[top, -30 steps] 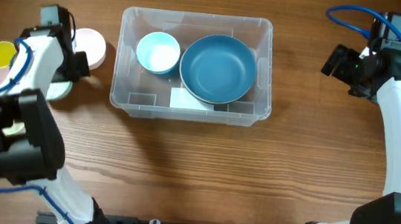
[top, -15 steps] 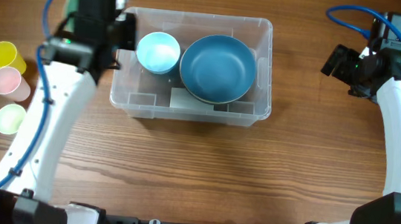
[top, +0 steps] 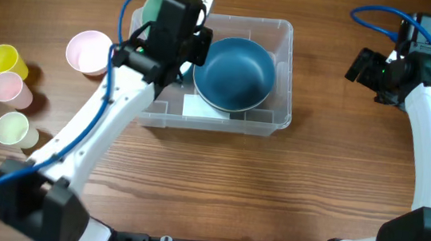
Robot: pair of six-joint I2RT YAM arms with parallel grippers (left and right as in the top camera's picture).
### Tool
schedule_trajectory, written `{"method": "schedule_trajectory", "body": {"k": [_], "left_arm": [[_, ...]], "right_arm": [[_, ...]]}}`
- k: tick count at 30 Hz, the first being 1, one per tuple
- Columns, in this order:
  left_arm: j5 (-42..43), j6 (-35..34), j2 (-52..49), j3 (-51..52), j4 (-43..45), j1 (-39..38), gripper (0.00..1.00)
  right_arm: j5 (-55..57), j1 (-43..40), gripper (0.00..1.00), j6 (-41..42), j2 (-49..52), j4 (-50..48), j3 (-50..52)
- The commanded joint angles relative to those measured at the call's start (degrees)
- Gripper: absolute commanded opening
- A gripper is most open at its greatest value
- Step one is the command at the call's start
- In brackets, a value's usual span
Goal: Pack container
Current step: 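Carry the mint bowl into the bin and release it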
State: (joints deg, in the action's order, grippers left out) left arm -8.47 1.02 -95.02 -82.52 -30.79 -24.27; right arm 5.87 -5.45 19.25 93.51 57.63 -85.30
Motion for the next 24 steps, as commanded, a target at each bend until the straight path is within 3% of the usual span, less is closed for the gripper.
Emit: {"method": "schedule_trajectory", "body": {"k": [1, 9, 24], "left_arm": [[0.26, 0.28, -3.89, -0.85, 0.11, 0.0, 0.04], [-2.56, 0.28, -10.88, -0.85, -1.77, 1.07, 0.04], [-0.11, 0.26, -13.9, -0.83, -2.62, 4.2, 0.04]], "right_arm": [[0.76, 0.13, 0.99, 0.31, -1.01, -0.15, -0.28], [0.74, 0.13, 1.0, 0.28, -1.01, -0.15, -0.28], [0.74, 0.13, 1.0, 0.31, -1.01, -0.15, -0.28]]}}
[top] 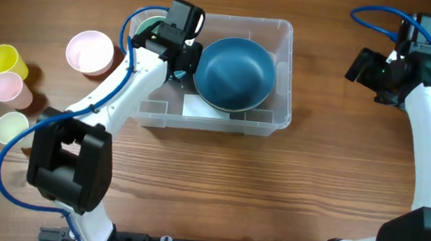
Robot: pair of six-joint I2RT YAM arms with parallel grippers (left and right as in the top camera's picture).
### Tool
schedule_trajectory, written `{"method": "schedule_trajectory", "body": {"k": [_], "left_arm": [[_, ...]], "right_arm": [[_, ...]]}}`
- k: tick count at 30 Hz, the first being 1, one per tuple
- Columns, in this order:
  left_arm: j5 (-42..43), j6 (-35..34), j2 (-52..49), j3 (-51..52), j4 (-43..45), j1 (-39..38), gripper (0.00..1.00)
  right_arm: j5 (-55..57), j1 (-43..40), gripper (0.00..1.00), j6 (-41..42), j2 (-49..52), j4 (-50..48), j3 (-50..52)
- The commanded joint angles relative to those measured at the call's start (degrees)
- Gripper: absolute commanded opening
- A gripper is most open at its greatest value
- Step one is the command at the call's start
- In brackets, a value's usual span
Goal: Pack container
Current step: 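Carry the mint bowl into the bin and release it, then return left gripper to the white bowl and grasp its rim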
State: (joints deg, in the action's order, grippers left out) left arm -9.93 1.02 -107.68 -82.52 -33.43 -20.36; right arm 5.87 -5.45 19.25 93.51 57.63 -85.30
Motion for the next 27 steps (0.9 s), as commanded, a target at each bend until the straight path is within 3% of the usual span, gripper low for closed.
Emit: {"method": "schedule_trajectory", "body": {"k": [1, 9, 10, 11, 12, 13, 20, 23, 25, 27], "left_arm": [[1.36, 0.26, -1.25, -0.83, 0.17, 0.28, 0.04], [1.36, 0.26, -1.25, -0.83, 0.42, 0.28, 0.05], [1.36, 0.26, -1.25, -0.83, 0.42, 0.28, 0.11], [1.36, 0.26, -1.25, -0.85, 0.42, 0.28, 0.35], [1.36, 0.26, -1.25, -0.85, 0.48, 0.28, 0.53], [1.33, 0.26, -1.05, -0.9, 0.48, 0.28, 0.58], [0.24, 0.24, 4.0, -3.93, -0.94, 0.31, 0.58], [-6.88, 0.07, 8.22, -4.31, -2.95, 0.31, 0.58], [-12.79, 0.07, 12.61, -4.31, -7.41, 0.79, 0.68], [-14.75, -0.68, 15.72, -4.31, -10.97, 1.79, 0.68]], "right_arm": [[0.74, 0.13, 1.0, 0.31, -1.01, -0.15, -0.28], [0.74, 0.13, 0.99, 0.28, -1.01, -0.15, -0.28], [0.76, 0.13, 1.0, 0.28, -1.01, -0.15, -0.28], [0.74, 0.13, 1.0, 0.28, -1.01, -0.15, -0.28], [0.74, 0.13, 1.0, 0.28, -1.01, -0.15, -0.28], [0.74, 0.13, 1.0, 0.31, -1.01, -0.15, -0.28], [0.74, 0.13, 0.99, 0.28, -1.01, -0.15, -0.28], [0.74, 0.13, 0.99, 0.31, -1.01, -0.15, -0.28], [0.76, 0.13, 1.0, 0.31, -1.01, -0.15, -0.28], [0.74, 0.13, 1.0, 0.31, -1.01, -0.15, -0.28]]}}
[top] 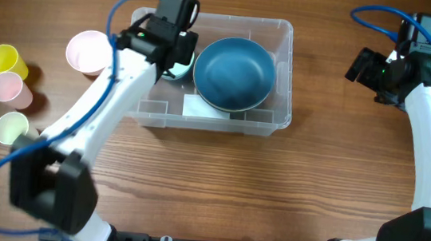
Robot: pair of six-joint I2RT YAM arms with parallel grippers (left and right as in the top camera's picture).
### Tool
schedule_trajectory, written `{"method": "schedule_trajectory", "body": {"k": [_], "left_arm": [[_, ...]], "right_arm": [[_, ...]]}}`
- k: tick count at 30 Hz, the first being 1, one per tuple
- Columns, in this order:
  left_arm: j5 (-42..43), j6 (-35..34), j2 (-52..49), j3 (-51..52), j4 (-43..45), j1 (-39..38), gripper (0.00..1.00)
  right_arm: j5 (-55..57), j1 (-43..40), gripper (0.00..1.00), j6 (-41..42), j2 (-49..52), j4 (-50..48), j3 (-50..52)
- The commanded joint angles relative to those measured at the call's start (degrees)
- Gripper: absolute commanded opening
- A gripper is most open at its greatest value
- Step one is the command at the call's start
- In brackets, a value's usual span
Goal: Pack container
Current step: 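Return left gripper to the white bowl and grasp its rim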
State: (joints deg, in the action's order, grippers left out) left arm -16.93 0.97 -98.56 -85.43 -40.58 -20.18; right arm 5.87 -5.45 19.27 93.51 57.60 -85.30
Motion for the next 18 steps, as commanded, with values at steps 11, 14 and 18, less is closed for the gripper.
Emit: {"method": "schedule_trajectory", "body": {"k": [11, 14, 18], "left_arm": [[6.14, -31.23, 13.29, -0.04, -14.58, 27.15, 0.8], [12.55, -39.41, 10.47, 1.25, -14.53, 33.59, 0.82], [12.83, -40.79, 5.46, 2.45, -13.4, 36.48, 0.81]], "right_arm": [[0.74, 0.13, 1.0, 0.26, -1.01, -0.13, -0.28], [0.76, 0.13, 1.0, 0.26, -1.01, -0.13, -0.28], [0.76, 0.13, 1.0, 0.26, -1.01, -0.13, -0.28]]}}
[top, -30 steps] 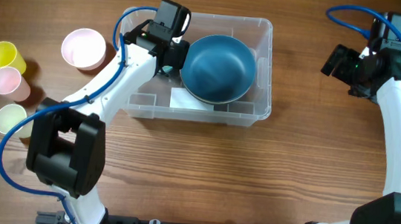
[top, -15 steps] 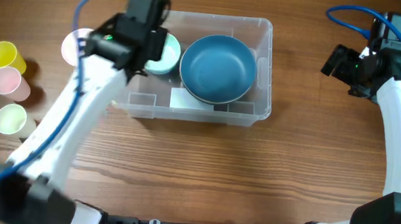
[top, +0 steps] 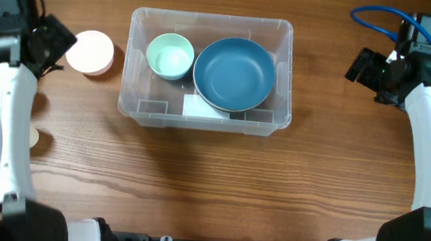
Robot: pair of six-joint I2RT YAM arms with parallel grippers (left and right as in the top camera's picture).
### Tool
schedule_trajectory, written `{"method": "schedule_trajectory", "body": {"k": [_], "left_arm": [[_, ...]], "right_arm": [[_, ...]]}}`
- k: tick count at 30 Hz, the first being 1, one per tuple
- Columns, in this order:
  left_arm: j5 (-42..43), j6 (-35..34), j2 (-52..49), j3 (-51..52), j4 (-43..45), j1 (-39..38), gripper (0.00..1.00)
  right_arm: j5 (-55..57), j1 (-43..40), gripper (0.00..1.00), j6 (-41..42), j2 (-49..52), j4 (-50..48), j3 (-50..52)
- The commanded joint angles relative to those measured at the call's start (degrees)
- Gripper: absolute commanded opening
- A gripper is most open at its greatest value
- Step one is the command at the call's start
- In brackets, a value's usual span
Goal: Pack container
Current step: 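Return left gripper to the white bowl and grasp its rim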
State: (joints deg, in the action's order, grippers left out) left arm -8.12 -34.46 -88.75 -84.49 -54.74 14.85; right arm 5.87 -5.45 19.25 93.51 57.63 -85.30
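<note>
A clear plastic container (top: 214, 16) stands at the middle back of the table. Inside it a small mint-green bowl (top: 169, 55) sits upright at the left, beside a large blue bowl (top: 234, 73). A pink bowl (top: 92, 51) rests on the table left of the container. My left gripper (top: 58, 40) is at the far left, close to the pink bowl, open and holding nothing. My right gripper (top: 359, 66) hangs at the far right, well away from the container; its jaws are too small to read.
The left arm runs down the left edge and covers the small cups there; only a sliver of a pale cup (top: 35, 136) shows. A white label lies on the container floor under the bowls.
My left gripper was over the container's left side at the green bowl. It is now outside, at the far left by the pink bowl. The green bowl stays in the container. The right arm has not moved.
My left gripper was at the container's back left corner with the green bowl. Then it was lower inside, at the left compartment, and stayed there with the bowl beneath it. Now the bowl sits free beside the blue bowl and the arm is out.
</note>
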Motion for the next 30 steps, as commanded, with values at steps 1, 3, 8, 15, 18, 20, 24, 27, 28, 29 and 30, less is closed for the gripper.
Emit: {"method": "schedule_trajectory", "body": {"k": [1, 3, 8, 15, 18, 20, 24, 27, 28, 29, 30], "left_arm": [[4.04, -5.51, -6.19, 1.7, 1.36, 1.57, 0.8], [4.11, -5.57, -9.68, 1.77, 2.6, 1.55, 0.77], [4.31, -8.09, -18.75, 1.77, 5.73, 1.51, 0.65], [6.56, -8.68, -25.44, 1.77, 10.49, 1.51, 0.66], [6.64, -8.68, -25.7, 1.77, 12.0, 1.51, 0.66], [6.62, -8.68, -25.77, 1.79, 12.59, 1.49, 0.66], [6.62, -8.68, -26.8, 1.79, 13.0, 1.18, 0.57], [6.6, -8.66, -28.0, 1.79, 14.08, 0.92, 0.49], [6.6, -8.66, -28.06, 1.79, 14.29, 0.92, 0.46], [6.6, -8.66, -28.06, 1.79, 14.38, 0.92, 0.46], [6.6, -8.66, -28.06, 1.79, 14.49, 0.92, 0.46]], "right_arm": [[0.74, 0.13, 1.0, 0.28, -1.01, -0.15, -0.28], [0.76, 0.13, 1.0, 0.28, -1.01, -0.15, -0.28], [0.76, 0.13, 0.99, 0.31, -1.01, -0.15, -0.28], [0.74, 0.13, 0.99, 0.28, -1.01, -0.15, -0.28], [0.74, 0.13, 1.0, 0.28, -1.01, -0.15, -0.28], [0.74, 0.13, 1.0, 0.31, -1.01, -0.15, -0.28], [0.76, 0.13, 1.0, 0.28, -1.01, -0.15, -0.28], [0.74, 0.13, 0.99, 0.31, -1.01, -0.15, -0.28], [0.74, 0.13, 0.99, 0.31, -1.01, -0.15, -0.28], [0.74, 0.13, 1.0, 0.31, -1.01, -0.15, -0.28], [0.74, 0.13, 1.0, 0.28, -1.01, -0.15, -0.28]]}}
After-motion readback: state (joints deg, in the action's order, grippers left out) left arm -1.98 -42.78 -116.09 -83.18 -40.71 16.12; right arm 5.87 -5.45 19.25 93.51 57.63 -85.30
